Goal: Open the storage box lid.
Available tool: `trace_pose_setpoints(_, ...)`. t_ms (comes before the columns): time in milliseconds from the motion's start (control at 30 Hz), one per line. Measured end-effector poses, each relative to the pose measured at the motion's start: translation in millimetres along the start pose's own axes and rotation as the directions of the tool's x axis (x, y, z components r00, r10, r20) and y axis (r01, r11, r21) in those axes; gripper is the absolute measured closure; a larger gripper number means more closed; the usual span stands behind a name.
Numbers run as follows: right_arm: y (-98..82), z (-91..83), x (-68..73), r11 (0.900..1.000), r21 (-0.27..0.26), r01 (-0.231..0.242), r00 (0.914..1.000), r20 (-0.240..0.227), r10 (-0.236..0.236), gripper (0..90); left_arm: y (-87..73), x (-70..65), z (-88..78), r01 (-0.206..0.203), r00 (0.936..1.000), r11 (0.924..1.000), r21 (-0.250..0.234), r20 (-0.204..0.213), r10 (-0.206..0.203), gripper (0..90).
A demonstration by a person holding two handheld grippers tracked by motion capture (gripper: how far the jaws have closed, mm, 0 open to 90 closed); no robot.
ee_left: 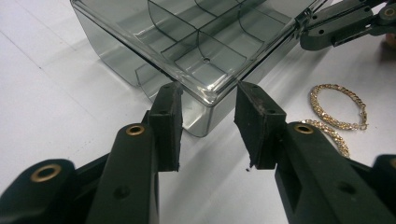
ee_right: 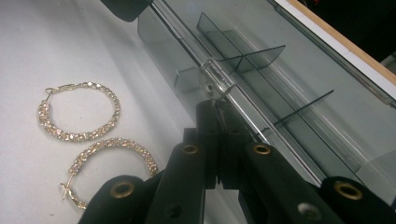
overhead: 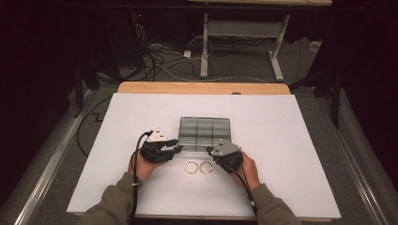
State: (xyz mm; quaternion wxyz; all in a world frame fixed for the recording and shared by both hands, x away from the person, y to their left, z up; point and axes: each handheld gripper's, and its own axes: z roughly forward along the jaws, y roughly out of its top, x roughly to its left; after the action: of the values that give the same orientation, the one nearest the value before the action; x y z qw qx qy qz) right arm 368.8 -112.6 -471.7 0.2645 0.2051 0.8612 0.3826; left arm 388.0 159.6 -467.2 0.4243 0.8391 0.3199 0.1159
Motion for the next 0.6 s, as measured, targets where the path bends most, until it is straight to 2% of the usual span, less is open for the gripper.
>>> trace_pose_setpoints(133, -0.1, -0.1, 0.1, 1.000, 0.001, -0.003, 1.0000, 0.001, 0.003, 89.8, 0.5, -1.0, 0.0, -0.004, 1.0000, 1.0000, 0.005, -0.009, 0.004, 60.1)
trace_pose_setpoints(200, 0.2, -0.9, 0.2, 1.000, -0.014, -0.003, 1.0000, -0.001, 0.003, 89.9, 0.6, -0.7, -1.2, -0.001, 1.0000, 1.0000, -0.006, -0.002, 0.001, 64.8)
trace_pose_setpoints(333, 1.1, -0.6, 2.3, 1.000, -0.013, 0.005, 0.9999, 0.010, -0.005, 89.8, 0.7, -0.9, -1.3, -0.006, 1.0000, 1.0000, -0.006, -0.004, 0.006, 65.1)
trace_pose_setpoints(600, 0.0, -8.1, -1.8, 0.999, -0.036, -0.024, 0.9995, 0.020, 0.024, 87.6, 1.6, -1.5, -1.3, -0.017, 0.9998, 0.9998, -0.013, -0.009, 0.016, 65.1)
